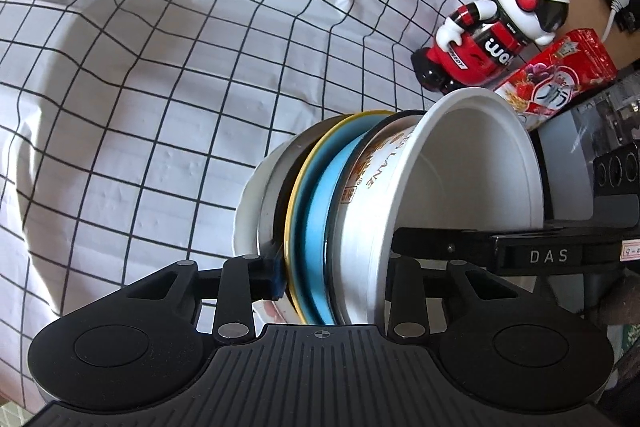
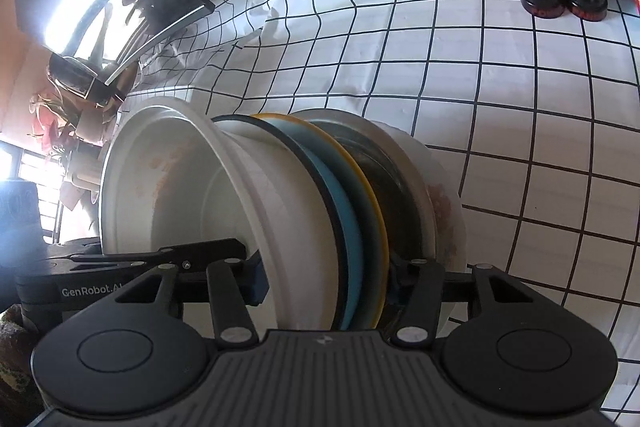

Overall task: Organize plates and bowls
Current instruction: 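Lift the three-bowl stack with both tools and carry it over the steel bowl, then lower the three-bowl stack into the steel bowl with both tools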

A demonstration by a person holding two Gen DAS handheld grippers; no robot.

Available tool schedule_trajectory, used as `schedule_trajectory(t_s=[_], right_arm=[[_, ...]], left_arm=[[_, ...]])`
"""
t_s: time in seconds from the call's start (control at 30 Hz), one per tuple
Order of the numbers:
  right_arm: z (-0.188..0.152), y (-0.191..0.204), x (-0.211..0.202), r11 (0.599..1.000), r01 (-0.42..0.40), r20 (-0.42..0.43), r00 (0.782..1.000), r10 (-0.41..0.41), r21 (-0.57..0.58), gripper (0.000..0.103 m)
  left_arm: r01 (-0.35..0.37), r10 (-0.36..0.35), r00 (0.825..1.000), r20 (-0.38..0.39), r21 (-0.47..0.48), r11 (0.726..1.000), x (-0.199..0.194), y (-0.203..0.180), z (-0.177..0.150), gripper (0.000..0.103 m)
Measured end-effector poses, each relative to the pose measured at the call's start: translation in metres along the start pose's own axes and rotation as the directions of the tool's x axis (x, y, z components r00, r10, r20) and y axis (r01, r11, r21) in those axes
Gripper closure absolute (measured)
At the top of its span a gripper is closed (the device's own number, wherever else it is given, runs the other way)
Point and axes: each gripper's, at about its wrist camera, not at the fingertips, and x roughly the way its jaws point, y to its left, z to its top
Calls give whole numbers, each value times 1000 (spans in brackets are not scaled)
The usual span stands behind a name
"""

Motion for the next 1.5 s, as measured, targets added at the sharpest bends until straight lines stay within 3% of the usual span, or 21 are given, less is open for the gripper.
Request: schedule_trajectory(t_s=[0.4, 0.87, 1.27, 1.5], right_arm=[[1, -2, 2, 1000, -8, -3, 1000, 9, 12, 51], [-8, 10, 0, 998, 54, 0, 999, -54, -26, 50], [-5, 5, 0, 999, 29, -2, 1000, -29, -22, 50], [-5, 7, -2, 999, 31, 3, 1000, -31, -30, 50]], left_arm=[[-25, 26, 999, -21, 44, 999, -3, -6, 0, 69], [-35, 31, 998, 56, 76, 996, 2, -6, 6, 64], [-88, 89, 996, -2, 136, 987, -5, -23, 0, 64], [-60, 60, 998, 1, 127, 990, -8, -15, 5, 68]])
